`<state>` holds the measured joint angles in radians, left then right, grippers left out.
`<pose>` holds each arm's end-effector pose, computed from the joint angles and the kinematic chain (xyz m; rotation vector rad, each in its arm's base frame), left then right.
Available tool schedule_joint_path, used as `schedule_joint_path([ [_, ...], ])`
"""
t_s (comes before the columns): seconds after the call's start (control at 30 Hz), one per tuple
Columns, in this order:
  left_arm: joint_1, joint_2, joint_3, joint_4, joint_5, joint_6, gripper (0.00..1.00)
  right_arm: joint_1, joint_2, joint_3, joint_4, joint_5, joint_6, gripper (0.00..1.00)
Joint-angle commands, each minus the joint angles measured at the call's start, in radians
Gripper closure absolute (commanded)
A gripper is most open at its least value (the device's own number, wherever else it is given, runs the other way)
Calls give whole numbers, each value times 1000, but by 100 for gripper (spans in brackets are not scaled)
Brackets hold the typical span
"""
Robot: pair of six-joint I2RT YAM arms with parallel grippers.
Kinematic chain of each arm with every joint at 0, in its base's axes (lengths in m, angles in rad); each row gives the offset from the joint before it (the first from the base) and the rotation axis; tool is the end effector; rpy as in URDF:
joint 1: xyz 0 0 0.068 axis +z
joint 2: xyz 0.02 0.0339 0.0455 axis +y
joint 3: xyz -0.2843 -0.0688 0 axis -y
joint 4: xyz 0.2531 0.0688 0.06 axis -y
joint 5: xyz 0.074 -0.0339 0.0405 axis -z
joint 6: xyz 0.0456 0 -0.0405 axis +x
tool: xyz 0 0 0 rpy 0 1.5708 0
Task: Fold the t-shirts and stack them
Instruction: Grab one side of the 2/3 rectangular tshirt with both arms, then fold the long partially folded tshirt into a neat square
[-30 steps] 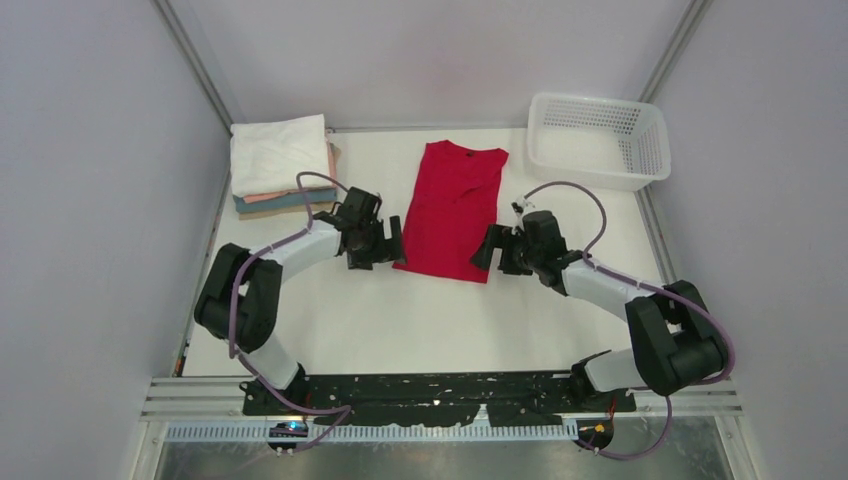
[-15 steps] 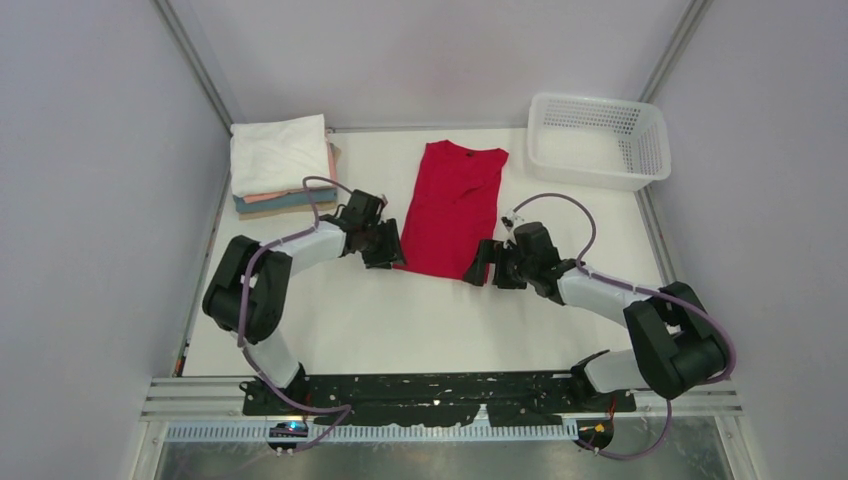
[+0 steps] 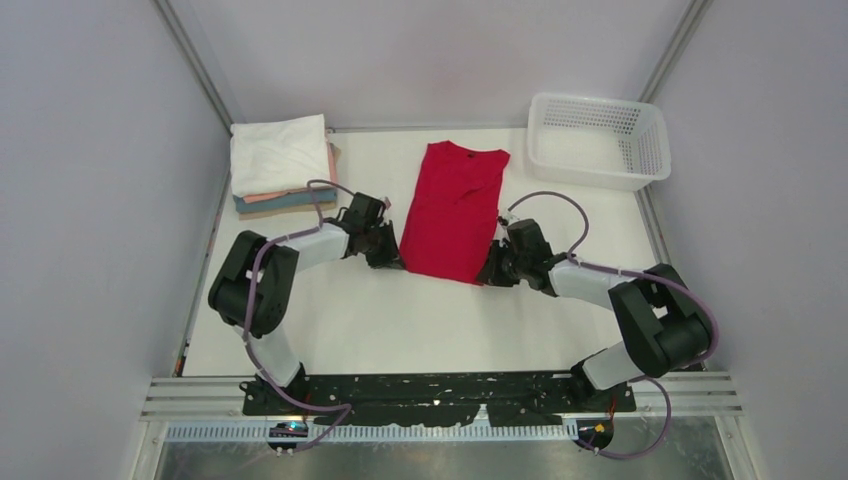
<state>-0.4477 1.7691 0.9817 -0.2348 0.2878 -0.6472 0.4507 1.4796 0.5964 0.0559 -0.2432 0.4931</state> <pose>0.3176 -0.1669 0.1548 -0.1609 2.7238 -0.7366 0.2483 0.1324 0.1521 -0.0659 2.4945 0.7131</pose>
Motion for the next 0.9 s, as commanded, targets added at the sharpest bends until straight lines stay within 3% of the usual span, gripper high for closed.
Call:
schedule_joint_path([
  [0.0,-6,-80,-67,84,37,4,100,8,-34,1,-87,-36,-27,93],
  [0.17,-17,-269,-240,132,33,-9,100,23,-176,3,-222,-165,-76,94],
  [0.3,-44,-523,-404,122,9,-42,100,45,-325,25,-417,-257,-135,94],
  [0.53,-176,-1041,-525,-90,-128,-65,100,86,-547,70,-684,-478,-170,94],
  [0.7,-190,-1304,-549,-151,-181,-83,100,111,-648,38,-615,-690,-54,94],
  [0.87,-190,-1352,-501,-148,-236,-61,100,109,-701,-10,-495,-748,44,94],
])
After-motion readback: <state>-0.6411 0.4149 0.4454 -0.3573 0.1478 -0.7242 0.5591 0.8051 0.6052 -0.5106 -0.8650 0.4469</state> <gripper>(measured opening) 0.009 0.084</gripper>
